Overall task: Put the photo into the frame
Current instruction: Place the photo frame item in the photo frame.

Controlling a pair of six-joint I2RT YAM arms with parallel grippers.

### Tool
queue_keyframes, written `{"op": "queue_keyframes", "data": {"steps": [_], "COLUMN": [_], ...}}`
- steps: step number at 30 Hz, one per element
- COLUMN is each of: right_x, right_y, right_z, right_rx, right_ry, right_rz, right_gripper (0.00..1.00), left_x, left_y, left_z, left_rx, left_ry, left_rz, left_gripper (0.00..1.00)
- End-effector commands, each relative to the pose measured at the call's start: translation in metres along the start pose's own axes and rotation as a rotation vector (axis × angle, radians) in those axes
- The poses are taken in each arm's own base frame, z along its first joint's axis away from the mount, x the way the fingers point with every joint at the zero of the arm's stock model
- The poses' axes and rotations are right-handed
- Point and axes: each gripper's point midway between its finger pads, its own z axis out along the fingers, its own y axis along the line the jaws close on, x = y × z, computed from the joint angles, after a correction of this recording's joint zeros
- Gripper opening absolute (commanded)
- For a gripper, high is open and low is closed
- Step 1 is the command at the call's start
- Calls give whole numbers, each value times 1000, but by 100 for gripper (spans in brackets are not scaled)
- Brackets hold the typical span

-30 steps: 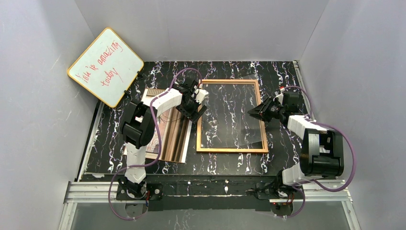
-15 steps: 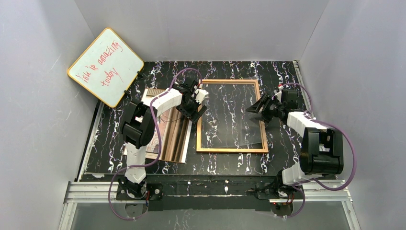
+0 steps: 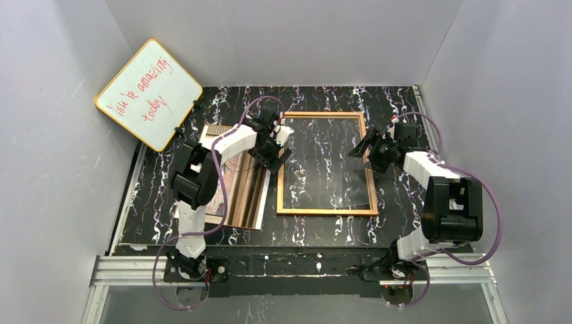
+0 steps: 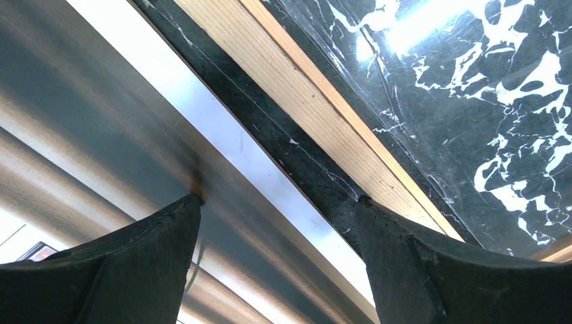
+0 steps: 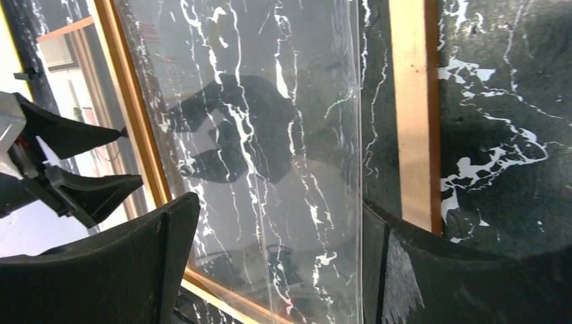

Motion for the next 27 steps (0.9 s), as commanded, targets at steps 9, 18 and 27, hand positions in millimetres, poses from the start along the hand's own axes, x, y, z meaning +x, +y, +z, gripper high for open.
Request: {"op": "queue_keyframes", "data": {"steps": [9, 18, 27], "right_x": [-13, -12, -6], "right_y": [-1, -9, -4], "right_z": [1, 3, 11], "right_rx": [106, 165, 208], "right_ry": [-31, -19, 9], "right_rz": [-108, -138, -188], "right_gripper": [89, 93, 95], "left_x": [10, 10, 11], "left_y": [-6, -6, -6], "left_z": [2, 3, 4], "left_rx": [27, 29, 26], "left_ry": [35, 38, 40], "left_rz": [3, 1, 2], "left_gripper": [82, 82, 82]}}
